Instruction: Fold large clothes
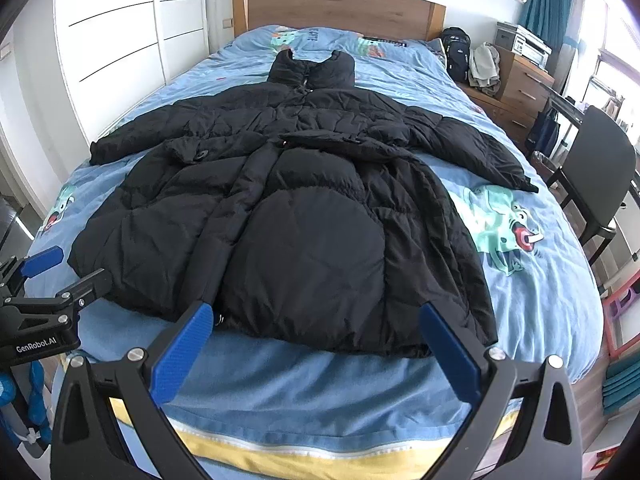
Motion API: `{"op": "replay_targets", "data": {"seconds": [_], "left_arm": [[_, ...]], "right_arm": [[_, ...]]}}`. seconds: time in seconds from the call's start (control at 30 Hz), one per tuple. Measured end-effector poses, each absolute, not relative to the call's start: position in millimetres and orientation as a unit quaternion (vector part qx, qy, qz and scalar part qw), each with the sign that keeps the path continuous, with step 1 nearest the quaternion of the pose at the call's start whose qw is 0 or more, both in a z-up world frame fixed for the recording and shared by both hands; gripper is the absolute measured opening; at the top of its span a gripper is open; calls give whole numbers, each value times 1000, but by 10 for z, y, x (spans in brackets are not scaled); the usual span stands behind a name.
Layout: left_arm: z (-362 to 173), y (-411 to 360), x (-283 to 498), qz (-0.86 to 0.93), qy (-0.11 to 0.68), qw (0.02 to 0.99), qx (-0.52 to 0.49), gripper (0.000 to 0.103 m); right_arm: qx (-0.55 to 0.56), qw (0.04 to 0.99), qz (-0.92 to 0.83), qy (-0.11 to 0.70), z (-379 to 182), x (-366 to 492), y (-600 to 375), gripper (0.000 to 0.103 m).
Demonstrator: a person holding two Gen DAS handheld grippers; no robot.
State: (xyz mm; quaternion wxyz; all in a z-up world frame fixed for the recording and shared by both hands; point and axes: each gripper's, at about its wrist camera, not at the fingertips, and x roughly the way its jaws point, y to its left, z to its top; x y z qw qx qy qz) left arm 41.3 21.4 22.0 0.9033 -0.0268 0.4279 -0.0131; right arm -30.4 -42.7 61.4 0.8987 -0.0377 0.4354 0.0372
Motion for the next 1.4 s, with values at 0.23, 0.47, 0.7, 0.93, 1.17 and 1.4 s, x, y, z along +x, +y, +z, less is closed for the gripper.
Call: {"op": "replay_targets", "data": {"seconds": [0.23, 0.47, 0.7, 0.93, 1.17, 1.4], "left_arm": [[182, 296, 565, -4, 428, 903, -27, 102], [150, 358, 746, -1, 430, 902, -27, 102], [127, 393, 1024, 7, 433, 901, -31, 102], [75, 366, 1376, 10, 441, 897, -28, 102], [5, 284, 1703, 10, 449, 893, -27, 102], [-42, 116, 2013, 5, 451, 893, -13, 102]], "right_arm": [[-31, 897, 33, 440, 620, -83, -450, 103], [-31, 894, 29, 446, 594, 149, -422, 103], [-31, 890, 32, 454, 514, 427, -418, 103], [-22, 887, 30, 460, 427, 784, -524, 103], [-9, 884, 26, 466, 366, 1179, -706, 103], [16, 883, 18, 470, 238, 1692, -1131, 103]]}}
